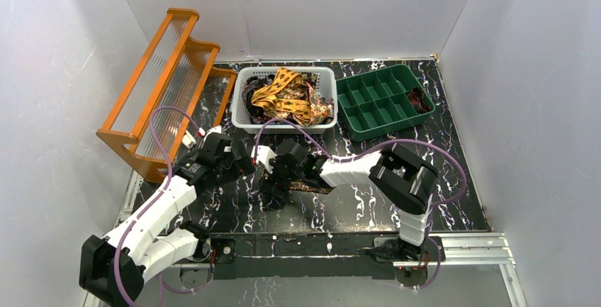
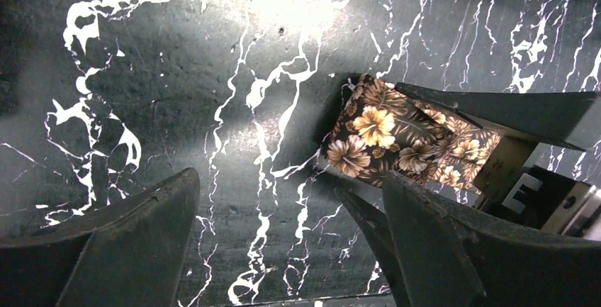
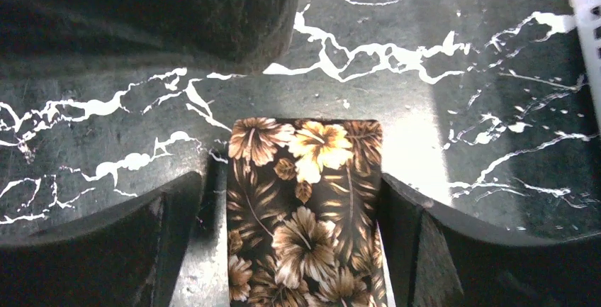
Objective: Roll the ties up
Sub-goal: Roll the tie into the bin.
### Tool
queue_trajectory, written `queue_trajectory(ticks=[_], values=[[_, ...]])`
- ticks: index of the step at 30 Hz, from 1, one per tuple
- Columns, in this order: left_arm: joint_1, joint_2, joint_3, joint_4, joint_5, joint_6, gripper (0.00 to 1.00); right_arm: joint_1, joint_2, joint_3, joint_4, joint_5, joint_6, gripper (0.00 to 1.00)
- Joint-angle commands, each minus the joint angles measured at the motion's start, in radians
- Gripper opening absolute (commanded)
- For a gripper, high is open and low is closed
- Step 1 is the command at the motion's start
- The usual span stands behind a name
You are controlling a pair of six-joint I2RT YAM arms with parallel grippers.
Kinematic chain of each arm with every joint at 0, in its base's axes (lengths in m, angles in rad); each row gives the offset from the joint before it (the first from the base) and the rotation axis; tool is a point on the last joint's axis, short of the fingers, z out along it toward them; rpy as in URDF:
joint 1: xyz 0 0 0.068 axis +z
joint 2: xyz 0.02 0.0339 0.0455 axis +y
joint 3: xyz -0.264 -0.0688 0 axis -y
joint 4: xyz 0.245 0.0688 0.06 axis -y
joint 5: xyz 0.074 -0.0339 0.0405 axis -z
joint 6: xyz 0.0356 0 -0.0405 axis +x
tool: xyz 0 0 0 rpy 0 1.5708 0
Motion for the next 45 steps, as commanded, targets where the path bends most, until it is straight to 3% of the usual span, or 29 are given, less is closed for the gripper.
queue_trajectory(ticks=[1,4,11,17,19,22,24,28,34,38,41,45], values=[[0.002,-0.052,-0.021,-0.023,0.018,-0.002,0.98,0.001,0.030,0.032,-0.075,-0.056,-0.038,0.97],[0.002,-0.062,-0.045,-0.017,0.032,-0.018,0.98,0.000,0.043,0.022,-0.082,-0.065,-0.043,0.90],[0.002,-0.086,-0.085,-0.016,0.036,-0.062,0.98,-0.001,0.018,-0.031,-0.084,-0.111,-0.042,0.56],[0.003,-0.087,-0.102,-0.012,0.042,-0.072,0.98,0.000,-0.020,-0.083,-0.083,-0.136,-0.067,0.48],[0.003,-0.086,-0.107,-0.010,0.048,-0.073,0.98,0.000,-0.027,-0.081,-0.091,-0.158,-0.070,0.51],[0.003,-0.088,-0.117,-0.005,0.054,-0.075,0.98,0.000,-0.041,-0.071,-0.094,-0.180,-0.072,0.65],[0.003,-0.089,-0.121,0.003,0.061,-0.076,0.98,0.001,-0.060,-0.053,-0.113,-0.190,-0.075,0.81],[0.003,-0.084,-0.124,0.012,0.065,-0.068,0.98,0.000,-0.153,-0.038,-0.116,-0.141,-0.036,0.98],[0.003,-0.066,-0.140,0.061,0.093,-0.059,0.98,-0.002,-0.396,-0.194,0.011,0.103,0.220,0.99],[0.003,-0.051,-0.148,0.093,0.107,-0.046,0.98,-0.026,-0.524,-0.293,-0.039,0.295,0.689,0.99],[0.003,-0.040,-0.153,0.119,0.123,-0.044,0.98,-0.083,-0.528,-0.304,-0.178,0.235,1.009,0.98],[0.003,-0.031,-0.161,0.148,0.163,-0.038,0.96,-0.103,-0.470,-0.310,-0.151,0.053,1.145,0.86]])
